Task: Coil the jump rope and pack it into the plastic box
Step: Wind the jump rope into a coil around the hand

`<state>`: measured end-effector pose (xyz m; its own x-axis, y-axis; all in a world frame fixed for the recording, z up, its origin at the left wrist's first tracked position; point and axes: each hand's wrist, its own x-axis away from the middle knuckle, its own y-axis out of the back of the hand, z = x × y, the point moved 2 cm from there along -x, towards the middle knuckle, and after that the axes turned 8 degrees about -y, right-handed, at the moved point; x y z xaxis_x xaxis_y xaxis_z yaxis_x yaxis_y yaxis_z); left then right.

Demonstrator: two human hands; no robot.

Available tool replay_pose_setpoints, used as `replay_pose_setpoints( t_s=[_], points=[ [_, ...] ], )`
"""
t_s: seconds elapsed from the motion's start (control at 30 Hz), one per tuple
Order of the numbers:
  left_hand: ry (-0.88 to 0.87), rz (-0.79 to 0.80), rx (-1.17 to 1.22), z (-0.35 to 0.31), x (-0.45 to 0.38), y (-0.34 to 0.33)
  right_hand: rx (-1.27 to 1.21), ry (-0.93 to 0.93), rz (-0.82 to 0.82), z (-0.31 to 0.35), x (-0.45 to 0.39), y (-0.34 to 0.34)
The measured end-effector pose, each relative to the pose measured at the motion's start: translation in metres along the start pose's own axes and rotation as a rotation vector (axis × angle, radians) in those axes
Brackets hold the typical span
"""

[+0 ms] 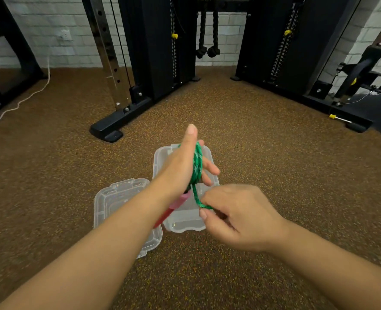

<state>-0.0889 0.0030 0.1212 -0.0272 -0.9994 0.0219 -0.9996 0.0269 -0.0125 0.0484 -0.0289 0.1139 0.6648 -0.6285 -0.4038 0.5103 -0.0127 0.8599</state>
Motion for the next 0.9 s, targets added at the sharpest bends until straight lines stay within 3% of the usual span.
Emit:
replay_pose_setpoints(
  t_s=[0.17,0.3,0.47,0.57,0.8,0.9],
  points=[
    [-0.028,0.182,-0.323,-0.002,0.007,-0.006,0.046,-0.042,-0.021,-0.01,-0.012,0.03],
    [0.025,0.464,-0.409,-0.001,0.012,-0.008,-0.092,-0.064,0.061,-0.027,-0.017,0.041],
    [0.122,0.612,-0.229,-0.005,0.01,-0.013,-0.57,-0.28,0.079,-0.041,-0.009,0.037],
    [0.112,0.664,-0.102,-0.005,0.011,-0.014,-0.573,-0.309,0.05,-0.039,-0.004,0.018],
    [0.086,0.73,0.094,0.003,0.016,-0.011,-1.053,-0.479,0.233,-0.023,0.002,-0.003],
    [0.124,0.758,0.209,0.012,0.013,-0.004,-1.101,-0.494,0.231,-0.021,0.001,-0.004]
  ],
)
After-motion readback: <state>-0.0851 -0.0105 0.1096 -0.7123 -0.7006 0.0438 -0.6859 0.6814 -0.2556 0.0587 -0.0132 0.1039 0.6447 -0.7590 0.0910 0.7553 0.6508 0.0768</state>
